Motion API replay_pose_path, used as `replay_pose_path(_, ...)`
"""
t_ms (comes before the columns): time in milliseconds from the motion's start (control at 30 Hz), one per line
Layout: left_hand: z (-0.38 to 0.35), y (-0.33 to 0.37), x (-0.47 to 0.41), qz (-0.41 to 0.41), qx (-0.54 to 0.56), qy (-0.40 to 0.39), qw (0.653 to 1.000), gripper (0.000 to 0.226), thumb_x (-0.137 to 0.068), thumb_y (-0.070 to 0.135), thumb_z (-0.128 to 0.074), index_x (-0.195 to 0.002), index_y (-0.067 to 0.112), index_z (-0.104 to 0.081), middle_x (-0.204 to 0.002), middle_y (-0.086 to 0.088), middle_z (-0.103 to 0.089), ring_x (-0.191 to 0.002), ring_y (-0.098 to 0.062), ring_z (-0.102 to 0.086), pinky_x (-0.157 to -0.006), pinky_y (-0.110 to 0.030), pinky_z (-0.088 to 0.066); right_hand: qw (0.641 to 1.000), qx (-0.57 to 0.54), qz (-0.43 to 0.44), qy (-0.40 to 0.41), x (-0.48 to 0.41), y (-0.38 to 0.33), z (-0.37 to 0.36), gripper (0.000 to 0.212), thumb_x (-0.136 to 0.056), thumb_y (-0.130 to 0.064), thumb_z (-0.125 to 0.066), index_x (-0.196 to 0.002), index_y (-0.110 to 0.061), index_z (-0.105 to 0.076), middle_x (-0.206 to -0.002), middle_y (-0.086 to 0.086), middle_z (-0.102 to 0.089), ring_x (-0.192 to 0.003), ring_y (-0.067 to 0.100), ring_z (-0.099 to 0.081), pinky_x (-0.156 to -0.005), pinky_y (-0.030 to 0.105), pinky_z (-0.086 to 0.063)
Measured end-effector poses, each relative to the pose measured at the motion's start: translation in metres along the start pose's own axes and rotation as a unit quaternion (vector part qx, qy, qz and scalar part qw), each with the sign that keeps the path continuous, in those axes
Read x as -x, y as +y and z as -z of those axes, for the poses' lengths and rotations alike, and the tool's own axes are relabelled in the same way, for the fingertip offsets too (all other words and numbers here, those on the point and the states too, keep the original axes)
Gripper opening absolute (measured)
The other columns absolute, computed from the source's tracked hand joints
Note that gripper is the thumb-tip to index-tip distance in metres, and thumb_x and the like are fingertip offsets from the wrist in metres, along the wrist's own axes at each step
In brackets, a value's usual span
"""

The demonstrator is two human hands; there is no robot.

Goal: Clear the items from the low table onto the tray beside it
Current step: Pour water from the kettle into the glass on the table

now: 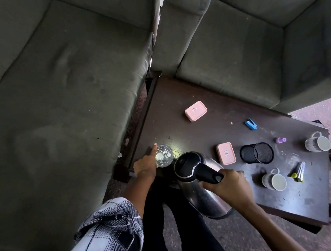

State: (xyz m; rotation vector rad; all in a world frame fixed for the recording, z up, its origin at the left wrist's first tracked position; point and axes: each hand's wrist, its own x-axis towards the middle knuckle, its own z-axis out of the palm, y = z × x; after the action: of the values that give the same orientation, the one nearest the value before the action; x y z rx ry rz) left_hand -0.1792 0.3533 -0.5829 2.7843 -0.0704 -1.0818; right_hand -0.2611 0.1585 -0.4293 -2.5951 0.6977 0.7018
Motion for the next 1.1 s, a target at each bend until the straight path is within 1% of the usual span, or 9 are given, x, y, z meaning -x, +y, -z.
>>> replay_pose_path(200,-0.0004,-0.0003,-0.0005,0.0,0.001,0.0,1.0,0.072,-0.096,0.015,-0.045,-0.148,0.038,-0.001,-0.122,-0.01,-0.063,-0.108,-0.027,-0.062,-0.085,-0.035,-0.048,1.0,-0.006,-0.01,0.005,-0.0002,0.0018,-0.0021,0.05,-0.059,-0.06,-0.069,-0.052,-0.02,-0.041,-0.059,-0.003,-0.051,-0.068,0.023,-0.058,-0.059,0.026,-0.04)
replay_pose_path(433,-0.0017,-0.001,-0.0013,-0.001,0.006,0.0,1.0,0.074,-0.095,0.013,-0.047,-0.147,0.038,-0.001,-0.119,-0.01,-0.064,-0.106,-0.027,-0.063,-0.084,-0.035,-0.049,1.0,-0.003,-0.004,0.004,0.001,0.0003,-0.0018,0.049,-0.06,-0.059,-0.07,-0.052,-0.021,-0.041,-0.06,-0.004,-0.052,-0.067,0.021,-0.056,-0.06,0.025,-0.04)
replay_pose_path(600,-0.0012,-0.0017,0.0001,-0.005,0.012,0.005,1.0,0.072,-0.095,0.013,-0.046,-0.148,0.037,-0.002,-0.119,-0.01,-0.064,-0.106,-0.027,-0.063,-0.084,-0.035,-0.049,1.0,0.005,-0.004,0.0,0.0007,-0.0016,0.0008,0.048,-0.062,-0.06,-0.069,-0.053,-0.022,-0.041,-0.058,-0.008,-0.048,-0.069,0.02,-0.052,-0.061,0.025,-0.039)
replay_pose_path(800,-0.0001,-0.0016,0.0008,-0.008,0.014,0.007,1.0,0.072,-0.095,0.013,-0.046,-0.148,0.036,-0.003,-0.12,-0.009,-0.064,-0.106,-0.026,-0.063,-0.084,-0.034,-0.048,1.0,0.011,-0.008,0.002,0.0001,-0.0039,-0.0001,0.049,-0.06,-0.062,-0.068,-0.053,-0.022,-0.042,-0.063,-0.002,-0.054,-0.068,0.021,-0.052,-0.061,0.025,-0.039)
replay_pose_path(933,0.0002,-0.0015,0.0016,-0.009,0.018,0.005,1.0,0.073,-0.095,0.014,-0.047,-0.148,0.036,-0.003,-0.119,-0.01,-0.064,-0.106,-0.027,-0.063,-0.084,-0.034,-0.048,1.0,0.017,-0.007,-0.001,-0.0008,-0.0054,0.0001,0.045,-0.062,-0.061,-0.068,-0.059,-0.022,-0.047,-0.067,-0.002,-0.055,-0.07,0.02,-0.049,-0.062,0.026,-0.04)
replay_pose_path(1100,0.0018,-0.0016,0.0021,-0.01,0.014,0.004,1.0,0.072,-0.095,0.015,-0.047,-0.148,0.037,-0.003,-0.118,-0.01,-0.064,-0.105,-0.027,-0.063,-0.083,-0.035,-0.048,1.0,0.017,-0.006,0.003,-0.0007,-0.0061,-0.001,0.049,-0.061,-0.062,-0.069,-0.055,-0.021,-0.043,-0.062,-0.004,-0.053,-0.069,0.02,-0.049,-0.061,0.025,-0.039)
